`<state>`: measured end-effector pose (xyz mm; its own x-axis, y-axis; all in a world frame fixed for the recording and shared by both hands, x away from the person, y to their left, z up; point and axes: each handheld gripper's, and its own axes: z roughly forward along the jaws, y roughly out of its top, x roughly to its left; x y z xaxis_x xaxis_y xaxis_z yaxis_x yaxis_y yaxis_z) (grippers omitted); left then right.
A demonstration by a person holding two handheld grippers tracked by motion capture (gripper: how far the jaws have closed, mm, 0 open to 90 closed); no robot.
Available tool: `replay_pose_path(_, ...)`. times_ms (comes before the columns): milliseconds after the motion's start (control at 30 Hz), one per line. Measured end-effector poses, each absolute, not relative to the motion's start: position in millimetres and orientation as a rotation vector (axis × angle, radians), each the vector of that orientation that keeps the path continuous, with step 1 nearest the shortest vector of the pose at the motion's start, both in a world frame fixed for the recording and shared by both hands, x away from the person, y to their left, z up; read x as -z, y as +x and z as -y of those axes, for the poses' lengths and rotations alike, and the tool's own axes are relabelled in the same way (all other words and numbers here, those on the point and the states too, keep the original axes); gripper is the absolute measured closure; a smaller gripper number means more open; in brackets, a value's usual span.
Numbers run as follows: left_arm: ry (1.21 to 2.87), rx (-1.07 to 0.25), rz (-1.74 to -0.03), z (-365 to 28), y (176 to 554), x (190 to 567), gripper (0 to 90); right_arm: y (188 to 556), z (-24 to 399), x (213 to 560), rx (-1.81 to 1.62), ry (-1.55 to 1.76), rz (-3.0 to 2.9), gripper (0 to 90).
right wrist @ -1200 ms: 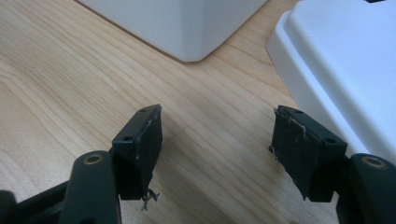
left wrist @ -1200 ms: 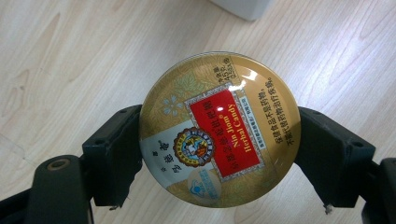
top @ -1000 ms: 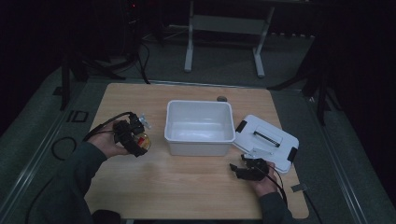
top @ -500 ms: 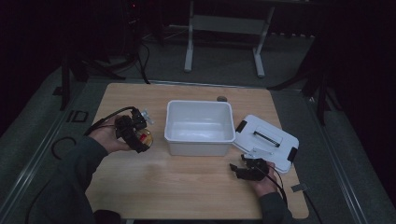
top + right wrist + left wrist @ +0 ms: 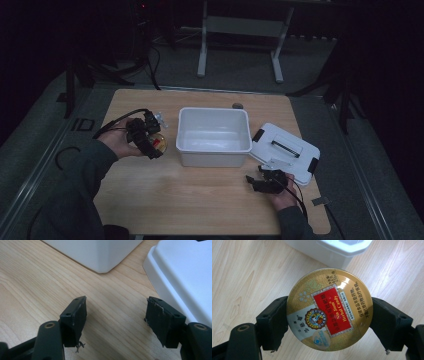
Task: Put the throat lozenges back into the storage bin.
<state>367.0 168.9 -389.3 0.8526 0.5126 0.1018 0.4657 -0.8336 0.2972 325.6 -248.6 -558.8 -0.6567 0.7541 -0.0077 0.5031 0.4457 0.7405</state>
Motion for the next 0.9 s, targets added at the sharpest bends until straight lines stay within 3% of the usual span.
replay_pose_path(900, 2.753, -0.262, -0.703, -157.8, 375.7, 368.5, 20.7, 325.5, 248.5, 558.8, -1.043, 1.073, -2.365, 32.7)
